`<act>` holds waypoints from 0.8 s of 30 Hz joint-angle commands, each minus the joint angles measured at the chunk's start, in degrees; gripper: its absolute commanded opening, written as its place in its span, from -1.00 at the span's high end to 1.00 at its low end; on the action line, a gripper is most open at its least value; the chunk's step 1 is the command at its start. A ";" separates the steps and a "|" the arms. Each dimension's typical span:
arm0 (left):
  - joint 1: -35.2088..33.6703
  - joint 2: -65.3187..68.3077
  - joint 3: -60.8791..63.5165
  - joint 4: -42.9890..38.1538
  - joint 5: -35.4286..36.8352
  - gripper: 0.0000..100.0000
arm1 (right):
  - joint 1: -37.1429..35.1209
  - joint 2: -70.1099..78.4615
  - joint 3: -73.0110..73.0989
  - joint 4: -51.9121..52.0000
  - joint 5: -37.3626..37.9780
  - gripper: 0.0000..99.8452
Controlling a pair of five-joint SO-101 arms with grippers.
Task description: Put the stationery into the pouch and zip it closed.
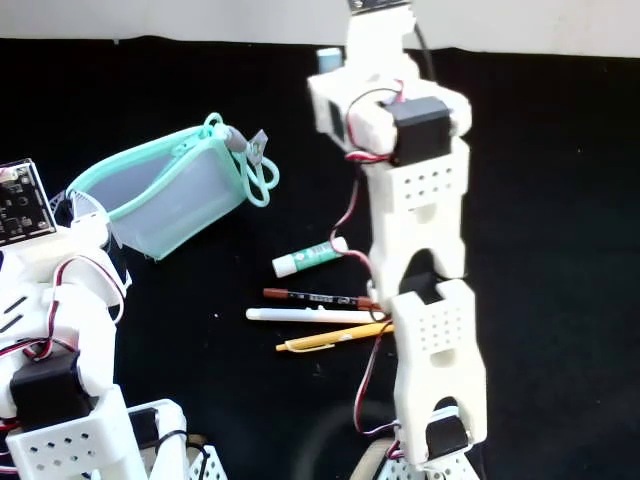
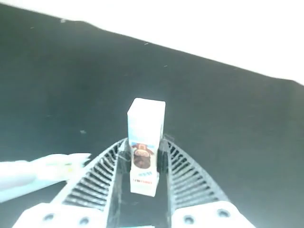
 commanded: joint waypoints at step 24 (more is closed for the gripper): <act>-0.31 0.13 0.13 0.26 -0.18 0.99 | -13.32 -8.75 -6.99 -12.18 -9.05 0.98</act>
